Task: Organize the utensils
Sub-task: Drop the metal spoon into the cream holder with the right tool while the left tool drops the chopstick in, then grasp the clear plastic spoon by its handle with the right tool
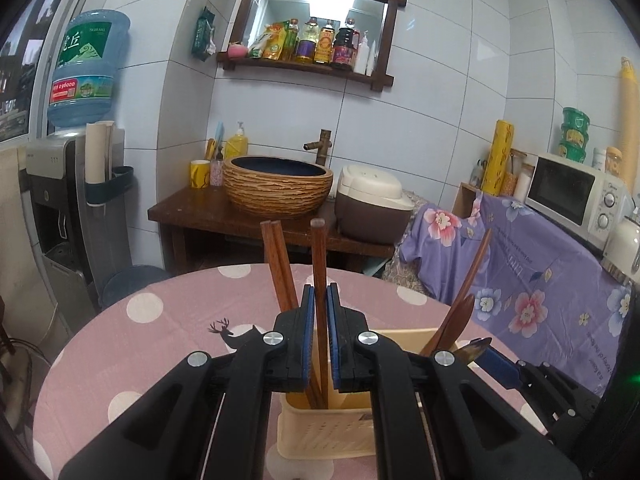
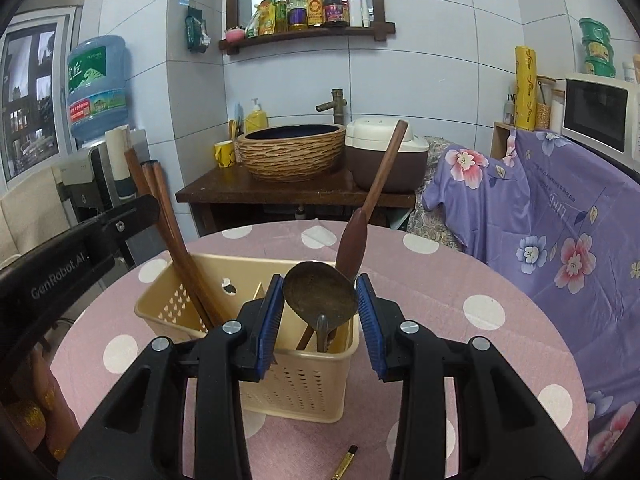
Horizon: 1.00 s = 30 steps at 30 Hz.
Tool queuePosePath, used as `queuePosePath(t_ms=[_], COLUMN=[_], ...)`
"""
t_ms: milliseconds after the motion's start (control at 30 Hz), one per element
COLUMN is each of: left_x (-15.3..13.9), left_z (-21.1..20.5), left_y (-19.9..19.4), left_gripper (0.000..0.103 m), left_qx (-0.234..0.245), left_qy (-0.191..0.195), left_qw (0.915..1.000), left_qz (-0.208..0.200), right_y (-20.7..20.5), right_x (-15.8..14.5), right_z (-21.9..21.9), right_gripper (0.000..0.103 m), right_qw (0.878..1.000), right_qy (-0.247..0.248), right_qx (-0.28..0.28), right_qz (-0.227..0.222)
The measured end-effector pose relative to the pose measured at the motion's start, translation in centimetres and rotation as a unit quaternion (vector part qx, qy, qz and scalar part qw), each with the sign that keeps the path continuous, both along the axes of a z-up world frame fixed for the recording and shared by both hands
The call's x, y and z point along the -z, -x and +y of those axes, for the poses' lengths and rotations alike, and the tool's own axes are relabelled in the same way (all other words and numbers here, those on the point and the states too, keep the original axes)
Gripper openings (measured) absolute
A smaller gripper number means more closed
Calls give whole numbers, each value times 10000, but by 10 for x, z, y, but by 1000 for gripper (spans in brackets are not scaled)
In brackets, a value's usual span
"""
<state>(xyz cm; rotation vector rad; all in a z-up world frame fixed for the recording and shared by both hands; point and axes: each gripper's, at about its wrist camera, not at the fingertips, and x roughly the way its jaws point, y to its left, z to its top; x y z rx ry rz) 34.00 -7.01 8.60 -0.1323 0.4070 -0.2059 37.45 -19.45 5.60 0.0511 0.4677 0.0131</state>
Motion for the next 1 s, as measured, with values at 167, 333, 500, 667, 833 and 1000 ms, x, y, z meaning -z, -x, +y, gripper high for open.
queuePosePath(t_ms=[167,333,500,667,833,1000], left_x=[0,1,34,82,105,107], left_z=[12,40,66,85,91,92], left_y=[13,53,98,124,136,143], left_gripper=[36,63,66,66,66,66], left_qx=[150,144,156,56,125,119], left_qy=[212,242,-120,-102,-2,47], left_qw=[9995,9993,9976,9914,9865,9862], left_qz=[167,250,668,1300,1633,1649], right_y=[7,46,84,103,113,108], right_x=[1,-4,24,82,111,123], right_z=[2,6,21,38,53,57], right_gripper=[48,60,60,42,31,22], right_qw=[9999,9987,9923,9729,9605,9547], right_qy=[73,358,533,676,819,830], right_qx=[-45,-213,-1063,-1606,-1838,-1878], right_qz=[-68,-306,345,1521,1924,2153])
